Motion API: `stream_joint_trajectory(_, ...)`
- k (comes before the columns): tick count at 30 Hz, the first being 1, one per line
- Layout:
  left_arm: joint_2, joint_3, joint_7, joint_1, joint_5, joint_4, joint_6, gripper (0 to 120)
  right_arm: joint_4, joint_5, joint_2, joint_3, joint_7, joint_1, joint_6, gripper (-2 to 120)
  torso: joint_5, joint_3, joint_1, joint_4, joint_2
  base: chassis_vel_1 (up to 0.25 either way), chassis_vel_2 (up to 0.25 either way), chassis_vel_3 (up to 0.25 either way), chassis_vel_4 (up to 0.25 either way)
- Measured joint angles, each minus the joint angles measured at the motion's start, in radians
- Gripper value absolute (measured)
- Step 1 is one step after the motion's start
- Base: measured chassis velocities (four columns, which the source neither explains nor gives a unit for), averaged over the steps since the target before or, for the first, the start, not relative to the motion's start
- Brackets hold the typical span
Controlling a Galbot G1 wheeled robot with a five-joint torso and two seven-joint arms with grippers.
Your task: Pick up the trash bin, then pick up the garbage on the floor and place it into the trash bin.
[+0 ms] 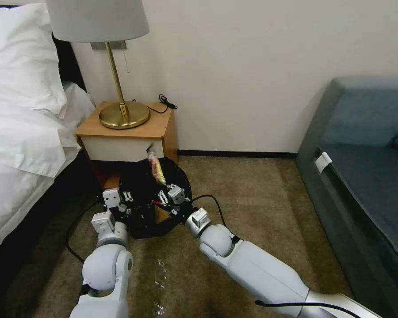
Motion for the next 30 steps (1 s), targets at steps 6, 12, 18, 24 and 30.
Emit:
stream_joint_trajectory(6, 0.000, -0.006, -0.003, -0.004, 0.001, 0.008, -0.001, 5, 0.001, 0.001, -0.005, -0.001, 0.000, 0.000, -0.001, 58, 0.0000, 0.000, 0.000, 0.0001, 0.000, 0.000, 0.000, 0.000, 0.000)
stream_joint_trajectory(12, -0.001, -0.005, -0.003, -0.012, 0.001, 0.015, -0.002, 5, 0.002, 0.003, -0.008, 0.000, 0.000, 0.007, -0.001, 78, 0.0000, 0.000, 0.000, 0.0000, 0.000, 0.000, 0.000, 0.000, 0.000)
stream_joint_trajectory(18, -0.001, -0.009, -0.003, -0.015, 0.001, 0.025, -0.004, 5, 0.014, 0.022, -0.003, 0.026, 0.003, 0.033, -0.006, 99, 0.0000, 0.000, 0.000, 0.0000, 0.000, 0.000, 0.000, 0.000, 0.000)
stream_joint_trajectory(24, 0.006, -0.018, -0.002, -0.017, -0.002, 0.033, -0.005, 5, 0.051, 0.044, -0.004, 0.101, 0.026, 0.057, -0.017, 100, 0.0000, 0.000, 0.000, 0.0001, 0.000, 0.000, 0.000, 0.000, 0.000)
stream_joint_trajectory(30, 0.021, -0.020, 0.016, -0.019, -0.017, 0.048, -0.021, 5, 0.098, 0.059, -0.013, 0.253, 0.103, 0.039, -0.040, 100, 0.0001, 0.000, 0.000, 0.0002, 0.000, 0.000, 0.000, 0.000, 0.000)
